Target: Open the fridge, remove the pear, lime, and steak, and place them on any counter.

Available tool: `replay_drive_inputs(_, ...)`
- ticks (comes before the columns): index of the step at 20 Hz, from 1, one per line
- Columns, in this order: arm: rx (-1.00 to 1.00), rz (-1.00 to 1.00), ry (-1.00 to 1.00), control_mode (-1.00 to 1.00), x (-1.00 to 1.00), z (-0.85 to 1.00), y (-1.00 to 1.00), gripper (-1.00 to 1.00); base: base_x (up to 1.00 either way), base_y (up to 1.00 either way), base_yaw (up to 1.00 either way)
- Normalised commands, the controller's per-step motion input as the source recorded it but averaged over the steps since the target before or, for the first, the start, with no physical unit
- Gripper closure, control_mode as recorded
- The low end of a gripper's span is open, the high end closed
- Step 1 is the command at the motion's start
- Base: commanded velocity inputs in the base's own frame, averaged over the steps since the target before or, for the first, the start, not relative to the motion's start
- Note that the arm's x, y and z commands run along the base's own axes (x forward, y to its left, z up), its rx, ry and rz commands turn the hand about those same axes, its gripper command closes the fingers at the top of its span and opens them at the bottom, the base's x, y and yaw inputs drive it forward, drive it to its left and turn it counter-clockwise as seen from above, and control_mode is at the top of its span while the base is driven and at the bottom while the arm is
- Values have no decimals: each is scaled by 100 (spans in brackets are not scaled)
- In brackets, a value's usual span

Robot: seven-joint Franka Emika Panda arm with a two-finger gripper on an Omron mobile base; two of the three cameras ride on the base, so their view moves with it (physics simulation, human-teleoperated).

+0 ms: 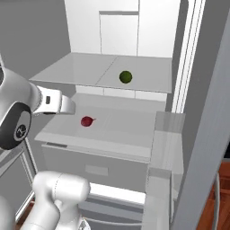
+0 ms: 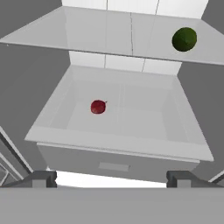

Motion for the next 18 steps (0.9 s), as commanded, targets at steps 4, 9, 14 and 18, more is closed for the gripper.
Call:
replay_drive_inputs(4,0,0,0,100,0,0,0,-100,73,-13,0)
replay_drive_inputs(9,0,0,0,100,0,0,0,-100,45,-14,0)
replay_drive_inputs(14,0,0,0,100,0,0,0,-100,20,-20,0)
replay_drive_inputs(18,0,0,0,100,0,0,0,-100,5,-15,0)
